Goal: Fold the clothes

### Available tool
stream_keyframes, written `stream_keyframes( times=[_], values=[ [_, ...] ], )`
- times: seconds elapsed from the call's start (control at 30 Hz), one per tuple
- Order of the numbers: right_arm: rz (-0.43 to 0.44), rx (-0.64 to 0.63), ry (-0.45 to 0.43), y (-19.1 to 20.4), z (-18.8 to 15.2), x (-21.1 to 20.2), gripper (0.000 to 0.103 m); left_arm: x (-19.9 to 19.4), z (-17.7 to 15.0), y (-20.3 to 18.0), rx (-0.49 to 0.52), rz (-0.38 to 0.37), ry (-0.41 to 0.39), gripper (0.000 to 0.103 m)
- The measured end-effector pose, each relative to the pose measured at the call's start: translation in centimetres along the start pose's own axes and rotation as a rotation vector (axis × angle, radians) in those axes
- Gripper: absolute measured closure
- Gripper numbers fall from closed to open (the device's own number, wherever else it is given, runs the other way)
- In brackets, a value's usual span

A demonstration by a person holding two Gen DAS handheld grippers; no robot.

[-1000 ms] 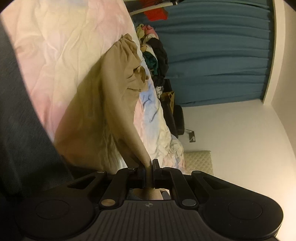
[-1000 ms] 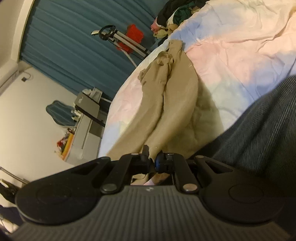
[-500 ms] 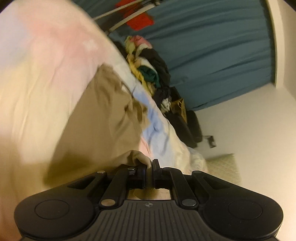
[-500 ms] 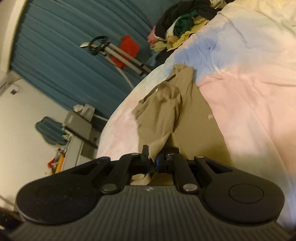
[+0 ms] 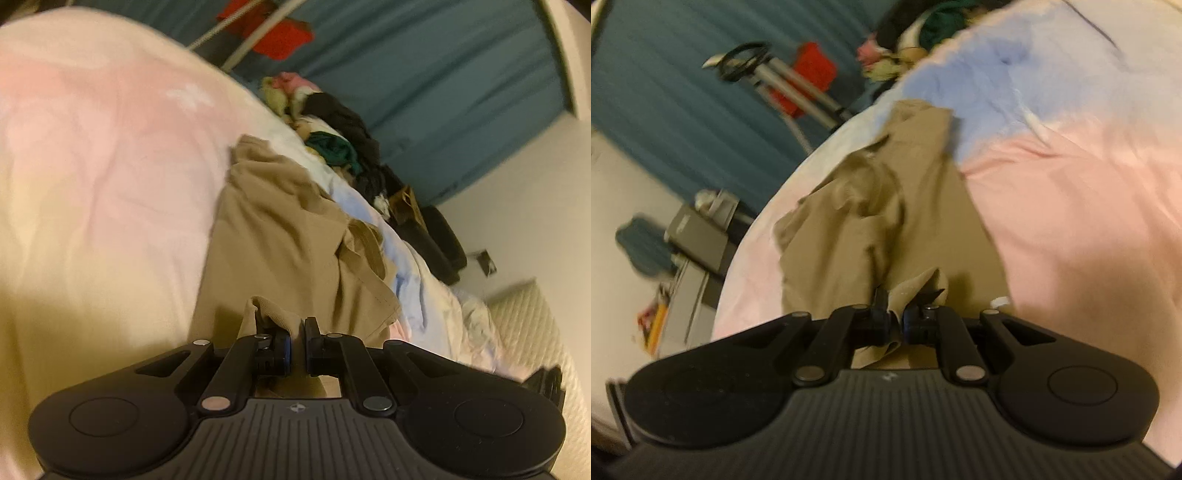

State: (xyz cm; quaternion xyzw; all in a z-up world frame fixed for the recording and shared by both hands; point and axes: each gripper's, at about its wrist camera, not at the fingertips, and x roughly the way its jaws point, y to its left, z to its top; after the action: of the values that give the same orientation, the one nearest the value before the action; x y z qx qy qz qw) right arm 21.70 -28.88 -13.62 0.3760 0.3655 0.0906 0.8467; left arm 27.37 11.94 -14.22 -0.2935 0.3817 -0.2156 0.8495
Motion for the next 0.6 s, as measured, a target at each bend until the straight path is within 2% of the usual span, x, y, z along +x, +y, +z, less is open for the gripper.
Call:
stream_keyframes(
  times=[0.13,0.23,0.27,0.3,0.4,0.47,0.53,0.6],
  values=[
    [-0.020,-0.023,-0.056,-0.3,-0.1,-0.7,0.093,0.3,0.3,-1.2,0.061,-0.052,-0.033,0.095],
    [-0.041,-0.011,-0.081,-0.8,-0.2,-0.8,0.092,0.2,0.0,-1.6,0.078,-0.050,-0.051,0.091],
    [-0.045,0.009,-0.076,-1.2,-0.1,-0.5,0.092,0.1,-0.1,-1.6,0.086,-0.033,-0.059,0.087],
    [-0.044,0.027,-0.071,-1.5,-0.1,-0.2,0.092,0.0,-0.3,-1.5,0.094,-0.017,-0.066,0.078],
    [-0.043,0.056,-0.052,-1.8,0.0,0.5,0.091,-1.0,-0.4,-1.6,0.108,-0.030,-0.068,0.056],
    [-0.016,0.032,-0.047,-1.1,-0.1,-0.2,0.080,-2.1,-0.5,-2.2,0.133,-0.029,-0.077,0.049],
    [0.012,0.007,-0.043,-0.4,-0.3,-1.0,0.039,-3.4,-0.8,-3.2,0.175,-0.037,-0.100,0.045],
    [0.029,-0.055,-0.080,1.0,-1.1,-2.8,0.031,-4.7,-1.4,-4.3,0.224,-0.041,-0.105,0.039]
  ],
)
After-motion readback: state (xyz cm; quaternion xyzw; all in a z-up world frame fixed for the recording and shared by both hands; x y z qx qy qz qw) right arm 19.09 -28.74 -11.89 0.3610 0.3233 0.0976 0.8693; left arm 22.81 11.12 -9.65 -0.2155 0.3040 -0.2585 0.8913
